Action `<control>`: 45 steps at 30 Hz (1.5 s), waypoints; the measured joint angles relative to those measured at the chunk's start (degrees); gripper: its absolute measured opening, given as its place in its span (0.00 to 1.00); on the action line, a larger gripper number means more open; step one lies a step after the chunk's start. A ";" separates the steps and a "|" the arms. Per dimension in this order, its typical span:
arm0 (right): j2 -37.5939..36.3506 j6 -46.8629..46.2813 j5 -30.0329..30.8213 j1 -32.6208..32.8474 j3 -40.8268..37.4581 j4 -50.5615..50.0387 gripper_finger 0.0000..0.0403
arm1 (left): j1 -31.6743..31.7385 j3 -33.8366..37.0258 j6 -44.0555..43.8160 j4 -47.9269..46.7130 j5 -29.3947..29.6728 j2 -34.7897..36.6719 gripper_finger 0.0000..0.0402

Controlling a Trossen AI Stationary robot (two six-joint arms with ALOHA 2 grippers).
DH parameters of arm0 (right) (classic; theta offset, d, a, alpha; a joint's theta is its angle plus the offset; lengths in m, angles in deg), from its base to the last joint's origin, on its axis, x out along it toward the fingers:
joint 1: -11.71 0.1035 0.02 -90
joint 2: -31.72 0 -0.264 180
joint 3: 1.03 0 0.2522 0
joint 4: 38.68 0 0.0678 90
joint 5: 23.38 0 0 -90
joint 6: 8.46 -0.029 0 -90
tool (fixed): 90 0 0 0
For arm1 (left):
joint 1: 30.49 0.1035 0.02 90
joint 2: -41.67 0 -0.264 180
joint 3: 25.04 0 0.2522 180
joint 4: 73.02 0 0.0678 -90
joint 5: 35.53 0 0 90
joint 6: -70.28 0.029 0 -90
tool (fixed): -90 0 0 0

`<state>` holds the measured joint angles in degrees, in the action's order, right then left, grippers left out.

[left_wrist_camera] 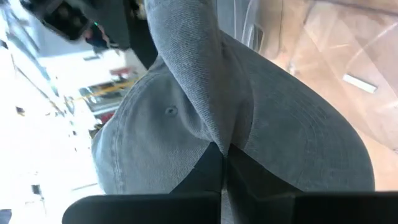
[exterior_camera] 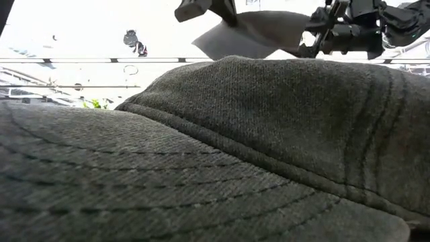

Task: Pick & Place hat
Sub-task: Stack the gray cap on top of the gray cap in the right transparent bin

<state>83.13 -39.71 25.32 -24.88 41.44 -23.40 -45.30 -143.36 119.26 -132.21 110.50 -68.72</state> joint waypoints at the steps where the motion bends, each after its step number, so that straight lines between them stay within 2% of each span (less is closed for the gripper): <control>1: 0.90 -1.23 -1.29 -0.02 0.00 2.63 0.55 | -0.58 0.00 0.81 0.59 0.48 -0.02 0.01; 4: 2.91 -4.78 -2.49 0.08 0.00 7.02 0.55 | -1.68 0.00 2.07 2.48 1.18 -0.02 0.01; 10: 5.11 -4.26 -2.47 1.24 0.00 7.56 0.55 | -2.27 0.00 2.12 2.43 2.70 0.00 0.01; 18: 10.23 -7.38 -2.65 8.28 0.81 16.56 0.55 | -1.28 0.00 1.95 3.83 -2.04 0.00 0.01; 23: 12.91 -8.82 -7.91 12.73 6.09 16.63 0.55 | 0.10 0.00 0.57 3.73 -4.72 0.00 0.01; 29: 12.82 -11.03 -15.02 15.81 12.94 16.18 0.55 | 1.27 -0.02 -0.18 3.22 -4.93 0.00 0.01; 34: 11.82 -10.20 -17.29 15.25 13.84 12.95 0.55 | 1.34 -0.02 0.03 3.04 -4.92 0.00 0.01; 37: 11.84 -7.50 -16.79 13.98 13.84 6.28 0.55 | 1.36 -0.02 0.21 2.89 -4.43 0.00 0.01; 41: 11.87 0.89 -10.79 13.38 13.81 -5.31 0.55 | 1.34 -0.02 1.06 2.38 -1.83 0.31 0.01; 45: 11.84 3.51 -7.42 13.59 13.79 -6.90 0.55 | 2.06 -0.02 -1.46 2.09 -2.09 1.49 0.01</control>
<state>94.97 -36.21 17.90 -11.30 55.23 -30.30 -43.24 -143.38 117.79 -130.13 108.40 -67.23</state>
